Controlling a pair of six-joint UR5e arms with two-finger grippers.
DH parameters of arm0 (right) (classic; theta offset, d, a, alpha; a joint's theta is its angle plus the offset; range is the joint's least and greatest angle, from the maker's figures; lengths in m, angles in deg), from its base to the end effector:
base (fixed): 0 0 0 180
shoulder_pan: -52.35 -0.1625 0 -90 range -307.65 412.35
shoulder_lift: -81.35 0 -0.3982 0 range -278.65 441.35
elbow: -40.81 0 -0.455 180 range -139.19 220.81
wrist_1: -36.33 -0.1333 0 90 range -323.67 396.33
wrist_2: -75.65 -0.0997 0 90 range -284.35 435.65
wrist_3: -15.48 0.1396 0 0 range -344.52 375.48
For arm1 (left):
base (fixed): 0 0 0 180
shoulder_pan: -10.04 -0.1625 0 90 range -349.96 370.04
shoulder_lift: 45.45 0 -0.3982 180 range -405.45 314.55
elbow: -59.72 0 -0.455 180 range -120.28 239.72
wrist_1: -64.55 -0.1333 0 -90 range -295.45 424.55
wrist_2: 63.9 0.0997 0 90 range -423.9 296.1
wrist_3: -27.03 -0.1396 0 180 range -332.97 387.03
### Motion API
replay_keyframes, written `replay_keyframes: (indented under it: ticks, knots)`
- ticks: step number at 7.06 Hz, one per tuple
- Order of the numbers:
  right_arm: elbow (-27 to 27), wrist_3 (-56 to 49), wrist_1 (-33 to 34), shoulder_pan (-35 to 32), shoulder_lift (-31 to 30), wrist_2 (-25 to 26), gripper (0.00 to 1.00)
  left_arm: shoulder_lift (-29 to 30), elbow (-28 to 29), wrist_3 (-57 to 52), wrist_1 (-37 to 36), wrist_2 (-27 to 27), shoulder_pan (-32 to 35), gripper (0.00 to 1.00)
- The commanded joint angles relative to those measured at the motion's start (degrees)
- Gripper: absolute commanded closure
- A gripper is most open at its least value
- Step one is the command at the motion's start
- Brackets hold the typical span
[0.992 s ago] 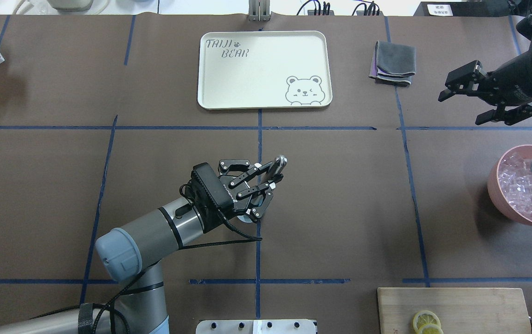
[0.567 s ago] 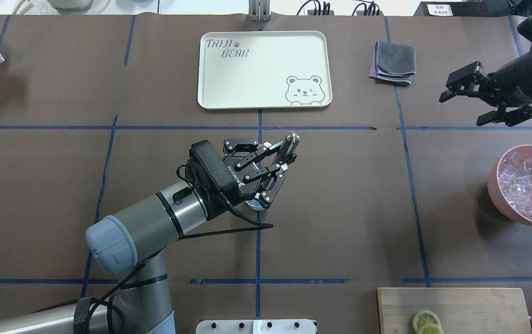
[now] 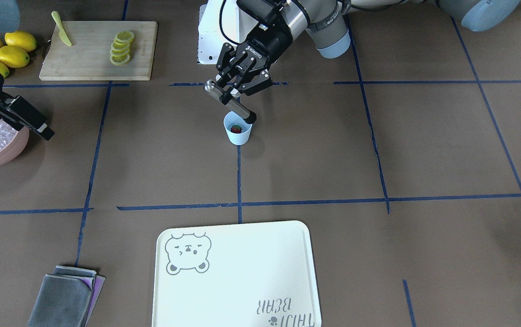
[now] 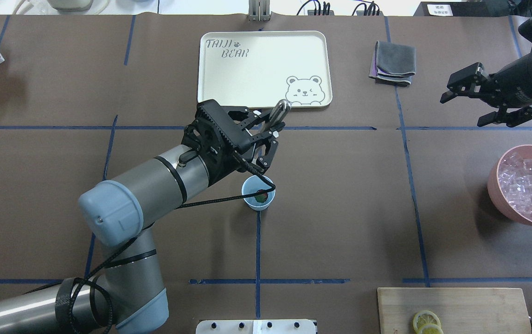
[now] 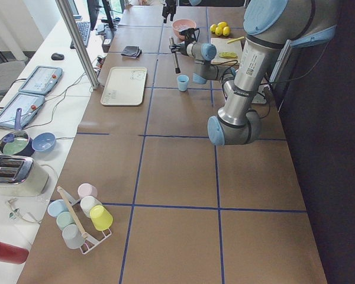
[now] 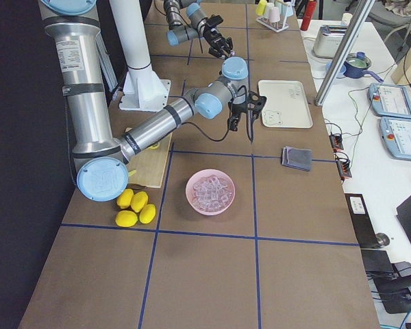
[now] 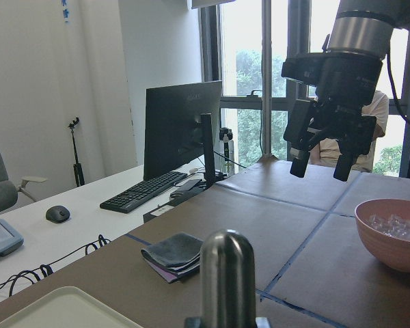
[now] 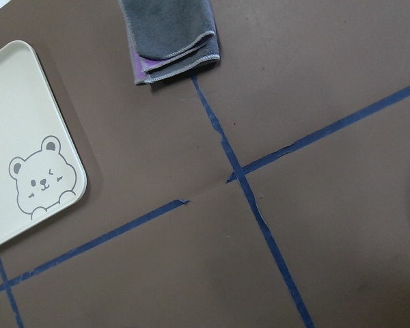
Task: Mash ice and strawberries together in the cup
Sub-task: 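Press the muddler down into the cup contents with the left gripper, then lift the muddler out of the cup and carry it toward the table edge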
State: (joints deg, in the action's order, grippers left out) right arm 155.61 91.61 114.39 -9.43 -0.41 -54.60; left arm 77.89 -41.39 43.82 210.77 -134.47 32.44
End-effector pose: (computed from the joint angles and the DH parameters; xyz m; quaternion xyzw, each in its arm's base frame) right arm -0.2383 -0.5353 0.3134 -0.0308 -0.4787 0.2320 0.8462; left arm 0.5367 -0.4156 0.0542 0.6345 0.4298 0.1526 0.6240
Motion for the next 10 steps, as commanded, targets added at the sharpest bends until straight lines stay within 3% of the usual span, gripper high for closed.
replay_keyframes:
  ticks: [1,2,4,5,7,8,9,10]
  knots:
    - [0.1,0.1,0.0,0.0,-0.1,0.0,0.00,-0.6,-1.1,0.0,-11.6,-0.4,3.3,1.00]
    - [0.2,0.1,0.0,0.0,-0.1,0.0,0.00,-1.0,-1.2,2.6,-13.7,-0.2,4.5,1.00]
    - [0.3,0.2,0.0,0.0,-0.2,0.0,0.00,-4.9,-5.3,7.7,-32.7,-0.8,8.7,1.00]
    - [0.3,0.2,0.0,0.0,-0.2,0.0,0.00,-8.8,-5.5,9.6,-35.9,-5.2,12.7,1.00]
    - [0.3,0.2,0.0,0.0,-0.2,0.0,0.00,-16.1,-3.7,11.9,-36.4,-28.3,27.5,1.00]
    - [0.2,0.1,0.0,0.0,-0.2,0.0,0.00,-18.5,-0.6,11.9,-37.2,-37.1,32.9,1.00]
    - [0.0,-0.2,0.0,0.0,-0.6,-0.1,0.00,-18.8,4.0,11.9,-39.9,-42.0,36.8,1.00]
    - [0.3,-0.8,-0.4,-0.2,-1.9,-0.2,0.00,-22.7,5.7,11.9,-40.8,-42.2,38.0,1.00]
